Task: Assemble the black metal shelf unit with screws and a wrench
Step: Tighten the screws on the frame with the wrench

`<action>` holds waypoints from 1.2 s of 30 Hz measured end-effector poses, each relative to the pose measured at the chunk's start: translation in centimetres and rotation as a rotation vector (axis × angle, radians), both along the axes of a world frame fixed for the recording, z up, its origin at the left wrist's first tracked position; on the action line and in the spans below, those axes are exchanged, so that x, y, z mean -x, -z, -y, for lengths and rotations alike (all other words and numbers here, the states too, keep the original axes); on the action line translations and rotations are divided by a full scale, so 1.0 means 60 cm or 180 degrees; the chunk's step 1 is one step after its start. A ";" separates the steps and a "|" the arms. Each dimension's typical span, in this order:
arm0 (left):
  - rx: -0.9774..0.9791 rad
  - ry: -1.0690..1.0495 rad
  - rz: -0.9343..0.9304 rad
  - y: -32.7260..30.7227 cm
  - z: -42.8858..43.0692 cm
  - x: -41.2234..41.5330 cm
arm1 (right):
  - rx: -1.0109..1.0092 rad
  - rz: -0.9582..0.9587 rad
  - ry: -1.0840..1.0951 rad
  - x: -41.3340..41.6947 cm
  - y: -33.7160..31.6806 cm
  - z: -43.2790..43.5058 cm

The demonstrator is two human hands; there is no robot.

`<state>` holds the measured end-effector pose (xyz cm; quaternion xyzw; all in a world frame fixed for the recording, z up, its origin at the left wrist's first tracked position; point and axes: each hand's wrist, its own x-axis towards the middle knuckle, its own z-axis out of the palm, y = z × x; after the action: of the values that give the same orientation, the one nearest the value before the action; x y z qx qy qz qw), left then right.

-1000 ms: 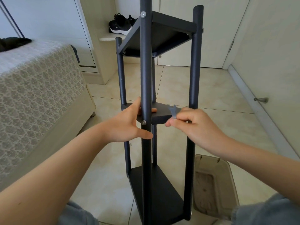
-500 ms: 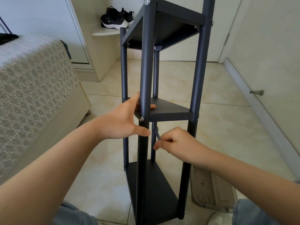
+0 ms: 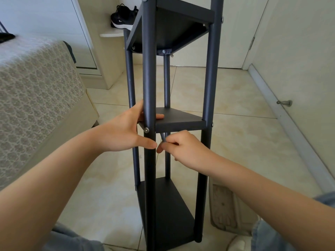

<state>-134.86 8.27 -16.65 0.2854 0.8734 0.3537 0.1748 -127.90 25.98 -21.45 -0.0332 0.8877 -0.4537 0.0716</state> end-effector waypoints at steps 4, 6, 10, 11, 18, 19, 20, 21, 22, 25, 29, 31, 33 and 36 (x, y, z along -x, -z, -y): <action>-0.0020 -0.0047 0.0077 -0.002 0.005 0.001 | 0.0160 -0.0216 0.0123 0.007 0.004 0.013; -0.0021 -0.0065 0.0111 -0.002 0.009 0.002 | 0.0279 -0.0294 0.0209 0.008 0.011 0.022; -0.0040 -0.0068 0.0113 -0.002 0.015 0.003 | 0.0467 -0.0542 0.0399 0.009 0.026 0.039; -0.0040 -0.0075 0.0114 -0.002 0.016 0.003 | 0.0467 -0.0629 0.0439 0.010 0.031 0.043; 0.0005 -0.0060 0.0064 -0.002 0.021 0.005 | 0.0746 -0.1240 0.0847 0.018 0.072 0.074; 0.0008 -0.0058 0.0050 -0.001 0.022 0.006 | 0.0771 -0.1334 0.0894 0.021 0.076 0.078; 0.0012 -0.0051 0.0041 -0.001 0.023 0.007 | 0.0793 -0.1425 0.0931 0.024 0.080 0.082; 0.0010 -0.0044 0.0044 0.000 0.024 0.008 | 0.0823 -0.1509 0.0962 0.027 0.084 0.085; -0.0007 -0.0037 0.0056 0.001 0.025 0.009 | 0.0864 -0.1578 0.0986 0.031 0.087 0.087; -0.0063 -0.0011 0.0083 0.004 0.027 0.012 | 0.0992 -0.1625 0.1009 0.040 0.094 0.092; -0.0068 0.0010 0.0074 0.004 0.026 0.013 | 0.0992 -0.1545 0.1008 0.049 0.099 0.094; -0.0071 0.0007 0.0083 0.003 0.024 0.014 | 0.1055 -0.1510 0.1000 0.049 0.099 0.092; -0.0061 0.0003 0.0075 0.002 0.022 0.015 | 0.1192 -0.1426 0.0988 0.047 0.097 0.091; -0.0026 -0.0003 0.0064 -0.001 0.018 0.014 | 0.1369 -0.1292 0.0937 0.040 0.094 0.087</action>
<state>-135.70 7.20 -16.62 0.2822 0.8703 0.3602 0.1823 -130.32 20.77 -27.08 -0.0085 0.7629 -0.6204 -0.1817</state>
